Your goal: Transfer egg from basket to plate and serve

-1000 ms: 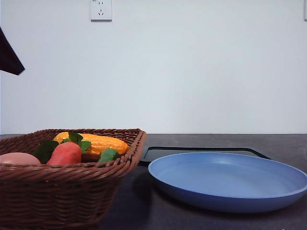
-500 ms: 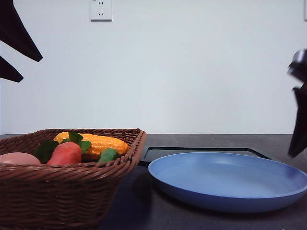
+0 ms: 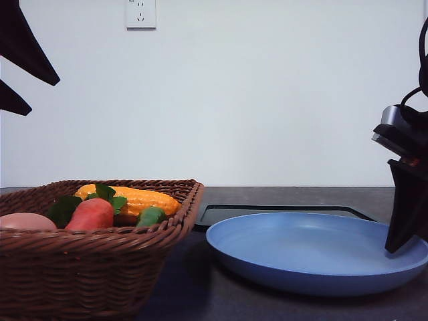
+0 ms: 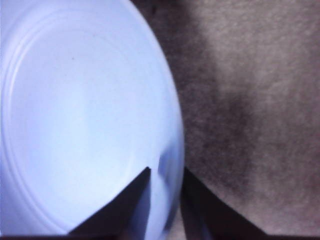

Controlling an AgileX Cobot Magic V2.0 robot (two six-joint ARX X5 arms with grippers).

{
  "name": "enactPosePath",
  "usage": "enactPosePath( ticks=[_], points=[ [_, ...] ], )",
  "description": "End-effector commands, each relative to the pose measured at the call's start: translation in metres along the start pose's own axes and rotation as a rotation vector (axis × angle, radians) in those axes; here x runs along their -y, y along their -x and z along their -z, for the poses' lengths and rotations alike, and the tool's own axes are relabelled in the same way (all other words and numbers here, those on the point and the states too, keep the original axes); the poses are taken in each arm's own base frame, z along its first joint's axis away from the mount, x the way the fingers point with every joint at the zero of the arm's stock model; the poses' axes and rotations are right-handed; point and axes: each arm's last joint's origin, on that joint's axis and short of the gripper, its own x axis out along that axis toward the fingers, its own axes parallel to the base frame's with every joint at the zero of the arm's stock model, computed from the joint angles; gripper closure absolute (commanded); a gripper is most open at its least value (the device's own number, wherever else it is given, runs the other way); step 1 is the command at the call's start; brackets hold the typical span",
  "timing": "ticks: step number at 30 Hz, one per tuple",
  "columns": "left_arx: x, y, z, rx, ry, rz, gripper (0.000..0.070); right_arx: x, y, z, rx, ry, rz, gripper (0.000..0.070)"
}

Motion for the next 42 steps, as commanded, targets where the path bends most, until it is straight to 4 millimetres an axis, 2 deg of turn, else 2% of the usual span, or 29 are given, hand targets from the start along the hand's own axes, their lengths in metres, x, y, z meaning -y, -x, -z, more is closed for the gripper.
enactPosePath(
  ticks=[1, 4, 7, 10, 15, 22, 27, 31, 37, 42],
  points=[
    [0.001, 0.001, -0.004, 0.013, -0.027, -0.003, 0.0357, -0.001, -0.001, -0.004, 0.004, -0.003, -0.004, 0.0677],
    [0.001, 0.001, -0.004, 0.012, -0.026, -0.004, 0.0344, -0.001, -0.001, -0.004, 0.005, -0.003, -0.005, 0.07],
    [0.001, 0.001, -0.004, 0.011, -0.026, -0.004, 0.028, -0.001, 0.0, -0.004, 0.005, -0.003, -0.006, 0.07],
    [0.002, 0.0, -0.003, 0.001, -0.034, 0.0, 0.0269, -0.003, 0.004, -0.003, 0.017, -0.004, -0.007, 0.07],
    [0.007, -0.002, 0.0, -0.061, -0.132, -0.019, 0.0271, -0.008, 0.024, -0.002, 0.084, 0.009, -0.014, 0.07],
    [0.025, -0.013, -0.002, -0.241, -0.353, -0.158, 0.0271, -0.019, 0.058, 0.004, 0.211, 0.051, -0.028, 0.07],
    [0.038, -0.03, -0.01, -0.371, -0.458, -0.208, 0.0271, -0.025, 0.078, 0.009, 0.301, 0.082, -0.037, 0.07],
    [0.041, -0.051, -0.012, -0.493, -0.483, -0.232, 0.027, -0.028, 0.09, 0.014, 0.357, 0.099, -0.039, 0.07],
    [0.033, -0.086, -0.006, -0.644, -0.487, -0.245, 0.027, -0.032, 0.1, 0.018, 0.409, 0.12, -0.043, 0.07],
    [0.026, -0.104, 0.0, -0.71, -0.475, -0.245, 0.0271, -0.033, 0.102, 0.019, 0.415, 0.124, -0.044, 0.07]
  ],
)
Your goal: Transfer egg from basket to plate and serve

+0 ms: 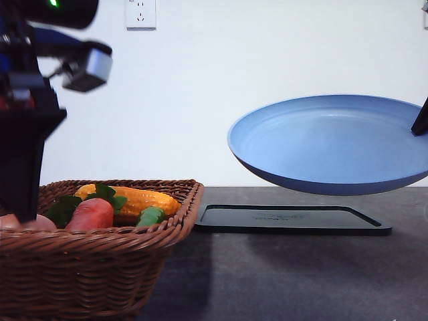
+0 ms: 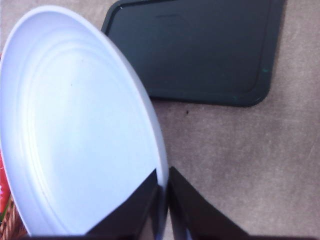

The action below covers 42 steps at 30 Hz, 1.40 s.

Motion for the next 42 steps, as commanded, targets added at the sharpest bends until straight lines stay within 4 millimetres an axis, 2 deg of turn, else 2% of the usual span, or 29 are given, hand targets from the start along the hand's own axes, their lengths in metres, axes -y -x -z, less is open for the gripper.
enactPosePath(
  ticks=[1, 16, 21, 27, 33, 37, 42],
  points=[
    [0.001, -0.004, -0.006, -0.009, -0.019, -0.002, 0.0271, -0.003, 0.002, -0.006, 0.021, 0.016, -0.01, 0.07],
    [0.001, -0.018, -0.01, -0.049, -0.014, 0.016, 0.0291, -0.003, 0.002, -0.006, 0.022, 0.017, -0.011, 0.07],
    [0.001, -0.019, -0.01, -0.058, -0.003, 0.018, 0.0429, -0.003, 0.002, -0.006, 0.022, 0.017, -0.011, 0.07],
    [0.001, -0.019, -0.01, -0.057, 0.002, 0.017, 0.0558, -0.003, 0.002, -0.006, 0.022, 0.017, -0.011, 0.07],
    [0.001, -0.019, -0.01, -0.064, 0.002, 0.018, 0.0583, -0.003, 0.002, -0.006, 0.022, 0.017, -0.01, 0.07],
    [0.0, -0.008, -0.013, -0.077, 0.007, 0.021, 0.0583, -0.003, 0.002, -0.006, 0.022, 0.016, -0.011, 0.07],
    [-0.003, 0.028, -0.029, 0.001, 0.022, 0.004, 0.0583, -0.004, 0.002, -0.005, 0.015, 0.001, -0.027, 0.07]
  ],
)
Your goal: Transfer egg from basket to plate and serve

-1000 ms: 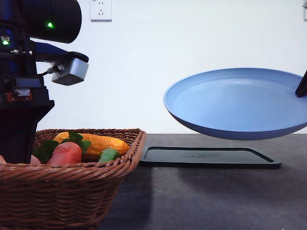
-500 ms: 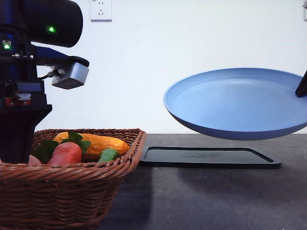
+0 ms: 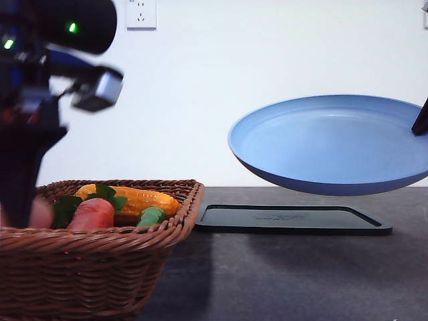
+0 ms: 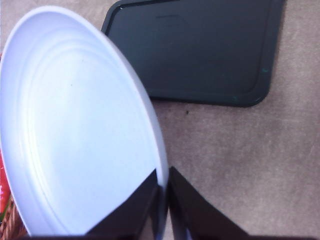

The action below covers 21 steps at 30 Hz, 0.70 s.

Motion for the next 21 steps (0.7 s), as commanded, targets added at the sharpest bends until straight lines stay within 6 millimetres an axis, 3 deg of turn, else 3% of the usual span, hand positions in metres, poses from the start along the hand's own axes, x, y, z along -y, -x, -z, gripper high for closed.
enactPosePath(
  ticks=[1, 7, 10, 15, 21],
  points=[
    [0.001, 0.021, -0.011, 0.075, 0.017, -0.013, 0.0583, -0.004, 0.002, -0.005, 0.012, -0.01, -0.032, 0.07],
    [0.01, 0.075, -0.037, 0.293, 0.039, -0.019, 0.0582, -0.008, -0.003, -0.004, -0.033, -0.036, -0.098, 0.07],
    [0.023, 0.091, -0.051, 0.435, 0.028, 0.028, 0.0582, -0.011, -0.011, -0.002, -0.079, -0.037, -0.121, 0.07],
    [0.056, 0.098, -0.067, 0.585, -0.055, 0.119, 0.0582, -0.014, -0.025, 0.002, -0.164, -0.04, -0.178, 0.07],
    [0.095, 0.087, -0.079, 0.604, -0.167, 0.168, 0.0583, -0.015, -0.036, 0.005, -0.223, -0.045, -0.196, 0.07]
  ],
)
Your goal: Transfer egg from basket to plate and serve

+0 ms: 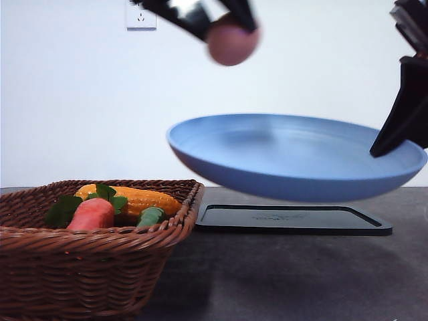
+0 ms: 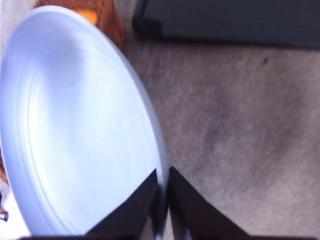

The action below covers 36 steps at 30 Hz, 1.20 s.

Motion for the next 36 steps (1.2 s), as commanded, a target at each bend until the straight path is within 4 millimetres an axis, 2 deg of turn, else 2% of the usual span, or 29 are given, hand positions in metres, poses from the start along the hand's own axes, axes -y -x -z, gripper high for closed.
enactPosePath(
  ticks=[1, 4, 10, 17, 20, 25, 26, 31, 36],
  points=[
    [0.006, -0.012, -0.003, -0.018, -0.009, 0.008, 0.0583, -0.004, 0.0, -0.005, 0.003, 0.006, -0.034, 0.07],
    [0.014, -0.031, 0.0, -0.07, -0.027, 0.008, 0.0583, -0.004, 0.0, -0.005, -0.005, 0.004, -0.05, 0.07],
    [0.016, -0.062, 0.008, -0.162, -0.029, 0.017, 0.0582, -0.004, 0.0, -0.005, -0.006, 0.003, -0.05, 0.07],
    [0.015, -0.084, 0.016, -0.239, -0.025, 0.018, 0.0579, -0.004, 0.0, -0.005, -0.007, 0.003, -0.051, 0.07],
    [0.015, -0.086, 0.018, -0.256, -0.024, 0.018, 0.0559, -0.004, 0.0, -0.005, -0.007, 0.003, -0.051, 0.07],
    [0.017, -0.086, 0.017, -0.251, -0.029, 0.015, 0.0349, -0.004, 0.0, -0.005, -0.009, 0.001, -0.051, 0.07],
    [0.017, -0.086, 0.017, -0.252, -0.029, 0.015, 0.0329, -0.004, 0.0, -0.004, -0.011, -0.001, -0.05, 0.07],
    [0.017, -0.083, 0.017, -0.25, -0.028, 0.015, 0.0317, -0.004, 0.0, -0.003, -0.025, -0.012, -0.045, 0.07],
    [0.016, -0.058, 0.012, -0.203, -0.038, -0.06, 0.0323, -0.003, 0.0, -0.002, -0.031, -0.02, -0.043, 0.07]
  ],
)
